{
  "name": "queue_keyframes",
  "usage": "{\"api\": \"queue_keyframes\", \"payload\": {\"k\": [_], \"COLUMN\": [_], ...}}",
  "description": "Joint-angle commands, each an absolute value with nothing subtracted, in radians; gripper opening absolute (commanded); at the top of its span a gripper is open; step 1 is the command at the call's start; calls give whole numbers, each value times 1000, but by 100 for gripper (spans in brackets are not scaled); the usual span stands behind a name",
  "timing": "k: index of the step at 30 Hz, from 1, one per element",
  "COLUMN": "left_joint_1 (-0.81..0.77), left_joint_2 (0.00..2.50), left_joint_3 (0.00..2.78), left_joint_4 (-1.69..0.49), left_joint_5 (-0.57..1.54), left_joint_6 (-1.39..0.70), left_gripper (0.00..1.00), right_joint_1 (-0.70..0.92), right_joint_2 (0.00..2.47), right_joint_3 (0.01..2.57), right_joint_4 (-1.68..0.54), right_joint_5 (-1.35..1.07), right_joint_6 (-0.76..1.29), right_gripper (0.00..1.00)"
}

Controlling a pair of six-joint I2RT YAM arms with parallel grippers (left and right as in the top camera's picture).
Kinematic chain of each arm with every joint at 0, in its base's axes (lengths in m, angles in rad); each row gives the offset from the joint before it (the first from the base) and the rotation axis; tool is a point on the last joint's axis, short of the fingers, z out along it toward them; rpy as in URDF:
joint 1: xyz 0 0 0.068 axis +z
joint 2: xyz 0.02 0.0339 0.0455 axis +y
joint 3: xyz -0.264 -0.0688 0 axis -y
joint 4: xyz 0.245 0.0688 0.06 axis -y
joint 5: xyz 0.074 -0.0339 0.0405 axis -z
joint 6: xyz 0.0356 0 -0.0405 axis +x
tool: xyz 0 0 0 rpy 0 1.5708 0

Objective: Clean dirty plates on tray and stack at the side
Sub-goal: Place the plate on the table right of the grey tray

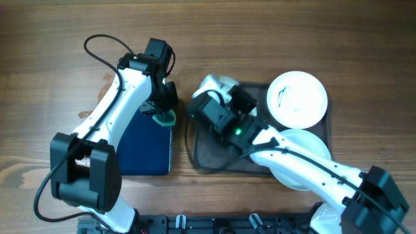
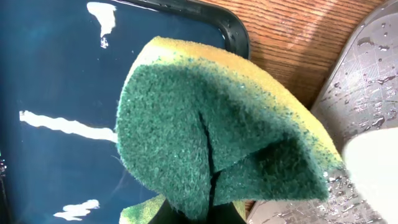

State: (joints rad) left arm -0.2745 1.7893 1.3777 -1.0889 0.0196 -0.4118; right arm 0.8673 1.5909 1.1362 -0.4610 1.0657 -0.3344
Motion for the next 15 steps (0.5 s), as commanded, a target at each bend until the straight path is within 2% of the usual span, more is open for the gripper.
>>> {"api": "queue_keyframes", "payload": {"k": [1,3,6,8,10,12,13,14,15], "left_joint_1": [-270,-270,-270,-270,-270,-270,-270,-270,-270], "left_joint_2": [1767,1767,1767,1767,1767,1767,1767,1767,1767], "left_joint_3": [1393,1393,1393,1393,1393,1393,1393,1393,1393], "left_joint_4": [-1084,-1088,-1090,-1090,-1090,-1090,-1090,-1090,-1090], "left_joint_5": [6,6,6,6,6,6,6,6,6], "left_joint_6": [-400,-400,-400,-400,-400,-400,-400,-400,-400], "left_gripper": [4,4,4,4,4,4,4,4,4], "right_joint_1": [762,775,846,864,855,804,750,695,651], "right_joint_2": [1602,1599,1600,1601,1601,1600,1600,1600,1600], "right_joint_3": [1145,1145,1141,1139,1139,1139,1139,1139,1139], "right_joint_4": [-19,138,138,108,-16,-284,-447,-545,-590], "right_joint_5": [1514,1427,1359,1356,1340,1172,974,823,720], "right_joint_6": [-740,-867,-820,-673,-506,-212,-25,142,222], "right_gripper": [4,4,4,4,4,4,4,4,4]}}
